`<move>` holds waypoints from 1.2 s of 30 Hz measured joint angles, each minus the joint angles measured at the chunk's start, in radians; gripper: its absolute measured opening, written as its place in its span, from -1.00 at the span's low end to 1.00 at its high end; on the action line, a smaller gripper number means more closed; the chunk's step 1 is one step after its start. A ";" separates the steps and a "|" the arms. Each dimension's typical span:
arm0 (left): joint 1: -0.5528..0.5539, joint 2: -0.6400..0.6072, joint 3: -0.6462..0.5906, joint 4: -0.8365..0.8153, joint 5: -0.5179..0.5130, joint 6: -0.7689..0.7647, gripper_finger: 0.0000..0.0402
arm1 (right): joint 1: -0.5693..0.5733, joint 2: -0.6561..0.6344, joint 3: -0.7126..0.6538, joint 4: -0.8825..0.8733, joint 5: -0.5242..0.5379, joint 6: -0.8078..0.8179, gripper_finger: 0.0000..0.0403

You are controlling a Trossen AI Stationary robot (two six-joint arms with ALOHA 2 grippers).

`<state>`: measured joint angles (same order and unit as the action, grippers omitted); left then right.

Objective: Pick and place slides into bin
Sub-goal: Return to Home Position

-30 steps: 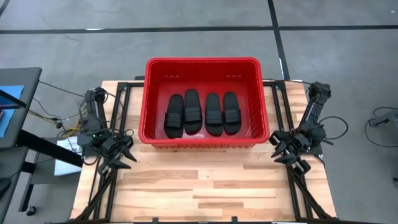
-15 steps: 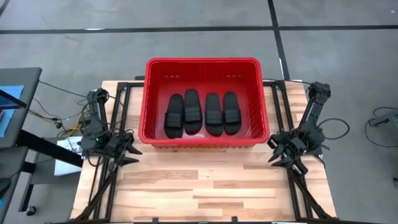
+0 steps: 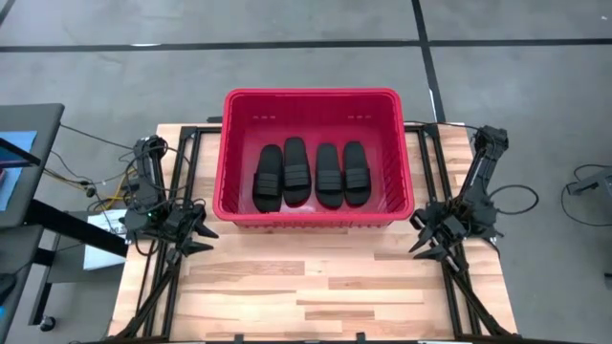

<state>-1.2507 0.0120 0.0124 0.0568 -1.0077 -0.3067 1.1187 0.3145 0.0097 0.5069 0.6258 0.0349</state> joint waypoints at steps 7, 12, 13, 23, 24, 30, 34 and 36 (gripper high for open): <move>0.000 0.000 0.000 -0.002 0.000 0.006 -0.24 | 0.000 0.000 0.000 -0.036 0.000 0.000 -0.65; 0.000 0.000 0.000 -0.002 0.001 0.007 -0.24 | 0.000 0.000 0.000 -0.036 0.000 0.000 -0.65; 0.000 0.000 0.000 -0.002 0.001 0.007 -0.24 | 0.000 0.000 0.000 -0.036 0.000 0.000 -0.65; 0.000 0.000 0.000 -0.003 0.002 0.007 -0.24 | 0.000 0.000 0.000 -0.036 0.000 0.000 -0.65; 0.000 0.000 0.000 -0.003 0.002 0.007 -0.24 | 0.000 0.000 0.000 -0.036 0.000 0.000 -0.65; 0.000 0.000 0.000 -0.003 0.003 0.007 -0.24 | 0.000 0.000 0.000 -0.036 0.000 0.000 -0.65; 0.000 0.000 0.000 -0.004 0.005 0.007 -0.24 | 0.000 0.000 0.000 -0.036 0.000 0.000 -0.65; 0.000 0.000 0.000 -0.004 0.004 0.007 -0.24 | 0.000 0.000 0.000 -0.036 0.000 0.000 -0.65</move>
<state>-1.2507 0.0120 0.0124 0.0532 -1.0035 -0.2993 1.1187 0.3145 0.0097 0.4707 0.6258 0.0349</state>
